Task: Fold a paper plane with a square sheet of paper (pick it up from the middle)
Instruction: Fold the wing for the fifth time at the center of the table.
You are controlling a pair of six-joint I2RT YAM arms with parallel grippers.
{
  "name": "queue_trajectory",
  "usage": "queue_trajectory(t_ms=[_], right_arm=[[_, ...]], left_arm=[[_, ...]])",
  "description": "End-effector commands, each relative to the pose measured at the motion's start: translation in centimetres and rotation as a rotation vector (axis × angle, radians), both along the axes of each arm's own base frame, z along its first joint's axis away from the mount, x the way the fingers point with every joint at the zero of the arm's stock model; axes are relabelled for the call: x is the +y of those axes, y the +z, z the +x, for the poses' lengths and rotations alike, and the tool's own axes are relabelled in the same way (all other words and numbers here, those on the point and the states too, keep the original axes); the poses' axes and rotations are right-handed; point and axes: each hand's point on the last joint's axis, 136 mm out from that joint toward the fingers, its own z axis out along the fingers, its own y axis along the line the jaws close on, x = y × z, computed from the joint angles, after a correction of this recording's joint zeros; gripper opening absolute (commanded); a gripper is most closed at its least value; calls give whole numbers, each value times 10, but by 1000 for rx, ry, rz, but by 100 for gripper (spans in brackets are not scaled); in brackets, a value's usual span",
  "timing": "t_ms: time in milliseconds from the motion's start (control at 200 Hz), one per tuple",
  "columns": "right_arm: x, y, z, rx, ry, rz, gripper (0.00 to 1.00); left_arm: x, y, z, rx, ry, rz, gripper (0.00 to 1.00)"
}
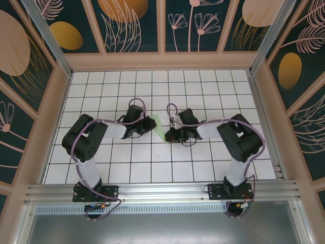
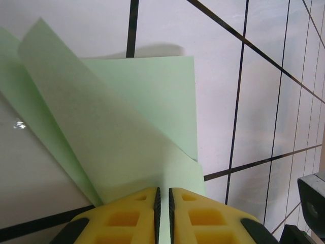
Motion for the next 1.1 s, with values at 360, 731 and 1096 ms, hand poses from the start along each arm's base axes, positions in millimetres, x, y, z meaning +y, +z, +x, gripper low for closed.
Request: queue_trajectory(t_ms=[360, 731, 1096], right_arm=[[-13, -37, -13, 9, 28, -233, 7], [-19, -48, -9, 21, 0, -321, 7], [-19, -50, -9, 7, 10, -356, 7]], left_arm=[[-11, 34, -6, -83, -61, -100, 22], [-19, 34, -25, -70, -113, -157, 21], [-9, 7, -24, -9, -63, -86, 17]])
